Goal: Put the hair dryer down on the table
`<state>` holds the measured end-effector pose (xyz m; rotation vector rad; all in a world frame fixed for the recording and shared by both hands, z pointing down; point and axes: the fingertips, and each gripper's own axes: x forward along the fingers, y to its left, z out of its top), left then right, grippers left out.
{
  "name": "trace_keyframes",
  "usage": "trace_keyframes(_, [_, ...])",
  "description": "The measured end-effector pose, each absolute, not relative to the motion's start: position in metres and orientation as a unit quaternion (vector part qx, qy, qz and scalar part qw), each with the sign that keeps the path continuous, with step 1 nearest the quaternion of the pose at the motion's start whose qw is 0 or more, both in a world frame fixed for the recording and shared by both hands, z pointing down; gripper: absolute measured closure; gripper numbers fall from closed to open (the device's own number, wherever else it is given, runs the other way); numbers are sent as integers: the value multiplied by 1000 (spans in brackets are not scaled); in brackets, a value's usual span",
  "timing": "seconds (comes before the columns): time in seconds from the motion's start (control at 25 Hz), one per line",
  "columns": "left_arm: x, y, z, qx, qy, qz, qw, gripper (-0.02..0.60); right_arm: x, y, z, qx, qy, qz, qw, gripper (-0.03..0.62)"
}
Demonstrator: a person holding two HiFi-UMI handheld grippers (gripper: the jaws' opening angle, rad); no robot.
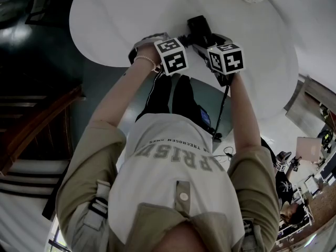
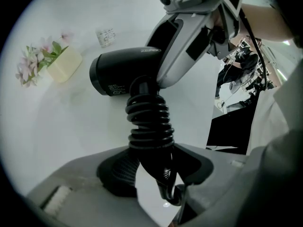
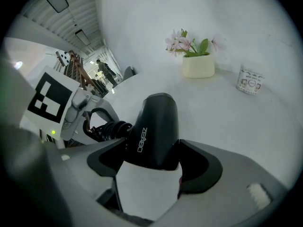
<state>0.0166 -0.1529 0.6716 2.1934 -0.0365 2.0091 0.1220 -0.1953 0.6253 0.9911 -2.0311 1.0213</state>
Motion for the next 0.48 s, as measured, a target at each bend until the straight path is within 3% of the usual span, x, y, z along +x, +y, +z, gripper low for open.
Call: trace_keyframes(0.48, [11, -157, 674, 755, -34, 650, 79, 331, 120, -195, 627, 391, -768, 375, 342, 238])
